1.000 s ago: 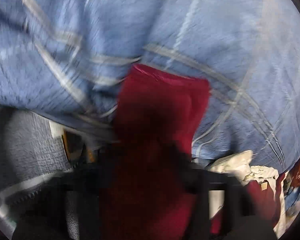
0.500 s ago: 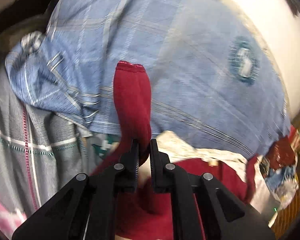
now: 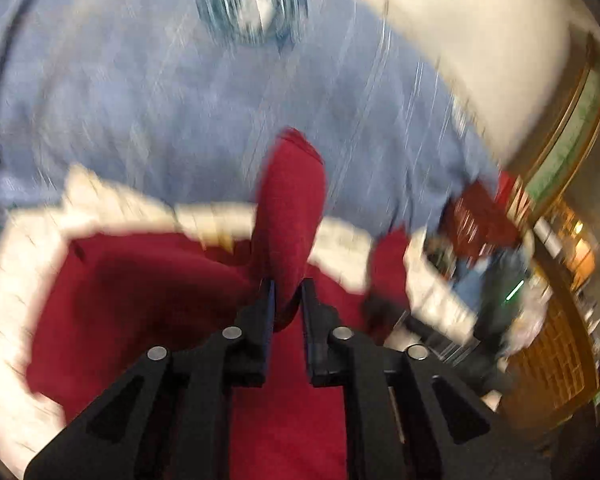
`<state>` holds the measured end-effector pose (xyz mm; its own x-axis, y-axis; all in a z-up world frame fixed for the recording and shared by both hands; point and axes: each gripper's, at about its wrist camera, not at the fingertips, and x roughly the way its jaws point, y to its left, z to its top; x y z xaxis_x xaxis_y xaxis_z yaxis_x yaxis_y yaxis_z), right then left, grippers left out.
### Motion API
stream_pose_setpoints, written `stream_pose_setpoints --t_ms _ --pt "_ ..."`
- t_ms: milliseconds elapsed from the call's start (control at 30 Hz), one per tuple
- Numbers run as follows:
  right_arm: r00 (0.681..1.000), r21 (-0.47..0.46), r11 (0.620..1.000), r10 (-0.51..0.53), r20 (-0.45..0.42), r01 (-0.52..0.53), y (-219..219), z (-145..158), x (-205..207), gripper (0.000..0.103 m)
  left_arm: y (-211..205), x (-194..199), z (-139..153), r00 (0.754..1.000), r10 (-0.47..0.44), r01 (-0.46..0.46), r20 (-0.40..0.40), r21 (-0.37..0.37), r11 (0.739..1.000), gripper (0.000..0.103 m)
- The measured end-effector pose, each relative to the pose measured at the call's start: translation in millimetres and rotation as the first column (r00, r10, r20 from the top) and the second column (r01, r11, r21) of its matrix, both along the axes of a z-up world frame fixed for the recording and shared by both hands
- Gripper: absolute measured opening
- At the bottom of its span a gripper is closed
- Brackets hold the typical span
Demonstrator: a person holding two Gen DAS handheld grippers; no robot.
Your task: Fold small clothes
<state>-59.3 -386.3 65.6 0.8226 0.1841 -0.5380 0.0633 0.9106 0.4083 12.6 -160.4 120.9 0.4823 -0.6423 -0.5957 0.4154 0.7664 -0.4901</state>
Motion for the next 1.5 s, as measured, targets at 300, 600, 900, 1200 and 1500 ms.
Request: stream_pose_setpoints --t_ms 300,600,900,1200,1500 --pt "0.999 0.047 0.998 -0.039 -0.018 0.040 -27.5 0.1 -3.4 0.100 37.7 -46.8 19.2 0.984 0.095 -0.114 0.151 0.121 0.986 0.083" --pt "0.993 -0.143 0.989 0.033 -0.114 -0.049 0.3 -19.2 15.3 0.100 101.8 -7.3 -67.7 0.933 0.359 -0.335 0.001 0.367 0.868 0.083" --pt "0.982 -0.376 0.922 0.018 -0.190 -0.090 31.8 -50.1 36.9 0.015 144.4 -8.0 -72.3 0.888 0.458 -0.433 -0.035 0.272 0.859 0.083" --pt "0.994 -0.470 0.876 -0.102 0.033 0.106 3.3 25.9 12.6 0.006 147.1 -7.0 -68.4 0.870 0.493 -0.472 0.005 0.297 0.830 0.083" --pt "0.997 -0.274 0.961 0.009 -0.078 -0.030 8.2 11.8 37.4 0.062 150.5 -5.2 -71.7 0.866 0.501 -0.465 -0.004 0.362 0.808 0.083"
